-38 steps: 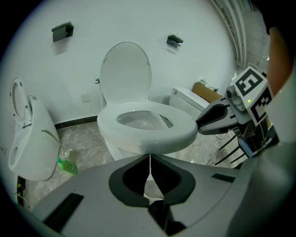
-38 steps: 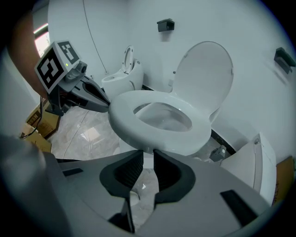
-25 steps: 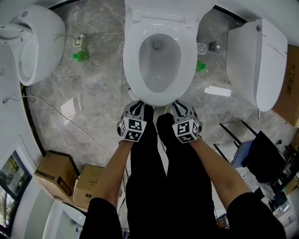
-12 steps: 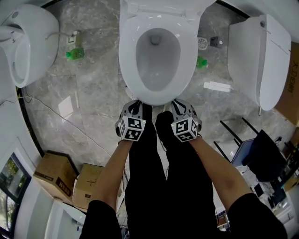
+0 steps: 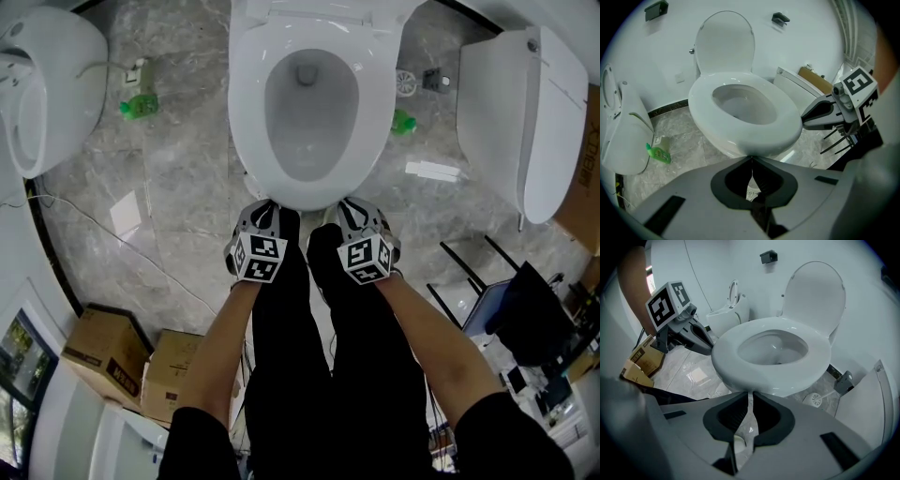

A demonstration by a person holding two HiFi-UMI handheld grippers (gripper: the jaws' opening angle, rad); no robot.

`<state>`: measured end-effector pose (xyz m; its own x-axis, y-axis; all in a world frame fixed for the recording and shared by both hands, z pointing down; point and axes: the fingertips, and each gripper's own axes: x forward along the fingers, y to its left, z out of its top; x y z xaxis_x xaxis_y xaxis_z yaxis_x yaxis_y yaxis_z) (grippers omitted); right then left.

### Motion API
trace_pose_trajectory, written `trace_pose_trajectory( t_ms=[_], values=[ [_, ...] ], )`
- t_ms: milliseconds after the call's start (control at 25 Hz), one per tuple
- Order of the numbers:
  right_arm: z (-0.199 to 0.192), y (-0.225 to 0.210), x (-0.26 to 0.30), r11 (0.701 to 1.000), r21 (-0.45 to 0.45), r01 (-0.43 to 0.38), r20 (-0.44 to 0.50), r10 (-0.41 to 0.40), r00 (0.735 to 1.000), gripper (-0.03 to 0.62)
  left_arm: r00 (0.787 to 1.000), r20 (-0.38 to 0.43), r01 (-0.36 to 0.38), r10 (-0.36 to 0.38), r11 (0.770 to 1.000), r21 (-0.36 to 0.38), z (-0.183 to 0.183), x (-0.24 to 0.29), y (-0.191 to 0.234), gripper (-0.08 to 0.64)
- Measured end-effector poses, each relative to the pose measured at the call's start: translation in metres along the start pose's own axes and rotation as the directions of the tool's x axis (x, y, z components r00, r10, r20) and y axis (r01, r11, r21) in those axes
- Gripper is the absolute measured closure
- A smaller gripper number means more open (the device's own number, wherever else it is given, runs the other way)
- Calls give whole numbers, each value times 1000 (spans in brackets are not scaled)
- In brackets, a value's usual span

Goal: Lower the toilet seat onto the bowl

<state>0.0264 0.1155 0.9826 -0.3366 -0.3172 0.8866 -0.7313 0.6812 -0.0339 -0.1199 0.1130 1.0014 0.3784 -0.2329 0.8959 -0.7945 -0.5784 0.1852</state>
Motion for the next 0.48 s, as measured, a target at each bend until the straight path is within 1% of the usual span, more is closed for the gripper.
trace_pose_trajectory(
  t_ms=[120,320,480],
  values=[
    [-5,-1,7,1000,4,1,-4,-1,1000,537,1000,-5,-5,5,1000,8,-2,6,1,543],
    [-12,-3,18,1000,10,-4,-6,4,1000,537,1000,-18,-22,21,1000,-17,-6,16,2,543],
    [-17,-3,25,1000,7,-22,-18,22,1000,537,999,-31,-27,27,999,-19,-10,24,3,544]
  ],
)
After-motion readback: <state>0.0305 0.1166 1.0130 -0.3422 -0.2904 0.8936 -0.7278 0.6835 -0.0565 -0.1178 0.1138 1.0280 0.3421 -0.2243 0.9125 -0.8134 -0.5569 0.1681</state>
